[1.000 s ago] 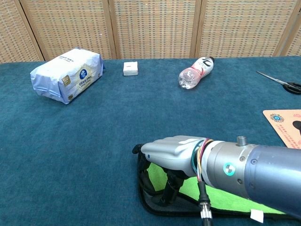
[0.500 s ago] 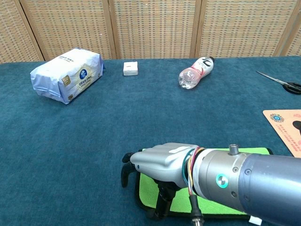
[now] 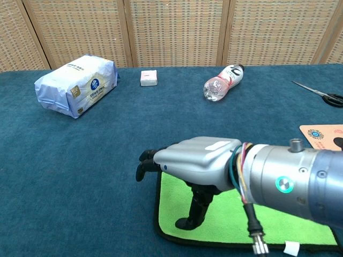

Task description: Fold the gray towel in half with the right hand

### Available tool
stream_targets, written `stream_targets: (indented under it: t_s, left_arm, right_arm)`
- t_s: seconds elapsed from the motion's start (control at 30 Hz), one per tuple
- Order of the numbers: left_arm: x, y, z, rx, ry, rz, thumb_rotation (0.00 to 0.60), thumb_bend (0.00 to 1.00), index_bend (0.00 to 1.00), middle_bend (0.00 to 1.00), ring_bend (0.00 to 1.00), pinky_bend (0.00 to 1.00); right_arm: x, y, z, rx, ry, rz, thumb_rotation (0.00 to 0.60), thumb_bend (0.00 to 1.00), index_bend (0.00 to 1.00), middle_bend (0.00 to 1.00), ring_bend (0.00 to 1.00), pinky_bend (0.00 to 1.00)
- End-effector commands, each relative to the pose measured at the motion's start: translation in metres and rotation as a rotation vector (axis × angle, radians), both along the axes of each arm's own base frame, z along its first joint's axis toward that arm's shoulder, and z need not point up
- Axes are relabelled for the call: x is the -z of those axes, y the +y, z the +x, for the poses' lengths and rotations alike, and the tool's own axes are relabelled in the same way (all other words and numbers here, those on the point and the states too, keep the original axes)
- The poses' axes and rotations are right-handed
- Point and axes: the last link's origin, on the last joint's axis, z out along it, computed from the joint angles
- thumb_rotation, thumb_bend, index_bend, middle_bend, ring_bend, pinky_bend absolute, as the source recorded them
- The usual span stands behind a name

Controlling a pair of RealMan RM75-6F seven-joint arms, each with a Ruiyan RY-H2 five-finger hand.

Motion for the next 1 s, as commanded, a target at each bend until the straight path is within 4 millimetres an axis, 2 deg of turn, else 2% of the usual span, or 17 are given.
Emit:
stream_targets:
  t_s: [0.03,0.23,0.3,0.37,0.5,0.6,0.8,1.0]
  left_arm:
    - [0.001,-0.001,0.000,0.002,0.004,-0.002,0.600,0.18,0.00,0.00,0.00,0.00]
    - [0.007,-0.003,0.002,0.008,0.038,-0.036,0.600,0.18,0.00,0.00,0.00,0.00]
    - [0.012,-0.004,0.003,0.012,0.056,-0.059,0.600,0.17,0.00,0.00,0.00,0.00]
    - [0.015,-0.004,0.004,0.016,0.066,-0.070,0.600,0.17,0.00,0.00,0.00,0.00]
    - [0.023,-0.004,0.006,0.022,0.086,-0.081,0.600,0.17,0.00,0.00,0.00,0.00]
    - [0.026,-0.004,0.006,0.029,0.099,-0.084,0.600,0.17,0.00,0.00,0.00,0.00]
    - [0.032,-0.004,0.007,0.043,0.123,-0.085,0.600,0.14,0.00,0.00,0.00,0.00]
    - [0.032,-0.007,0.010,0.054,0.125,-0.071,0.600,0.14,0.00,0.00,0.00,0.00]
  right_arm:
    - [-0.032,-0.009,-0.030,-0.146,0.015,-0.131,0.600,0.28,0.14,0.00,0.00,0.00]
    - [-0.083,-0.021,-0.085,-0.243,-0.009,-0.348,0.600,0.23,0.09,0.00,0.00,0.00]
    - [-0.106,-0.025,-0.108,-0.243,-0.019,-0.439,0.600,0.20,0.07,0.00,0.00,0.00]
    - [-0.121,-0.026,-0.125,-0.233,-0.033,-0.495,0.600,0.17,0.06,0.00,0.00,0.00]
    - [-0.156,-0.023,-0.173,-0.153,-0.057,-0.618,0.600,0.06,0.01,0.00,0.00,0.00]
    - [-0.173,-0.016,-0.203,-0.079,-0.055,-0.684,0.600,0.00,0.00,0.00,0.00,0.00]
    - [-0.195,0.014,-0.238,0.118,-0.075,-0.768,0.600,0.00,0.00,0.00,0.00,0.00]
    - [-0.203,0.039,-0.240,0.210,-0.121,-0.822,0.600,0.00,0.00,0.00,0.00,0.00]
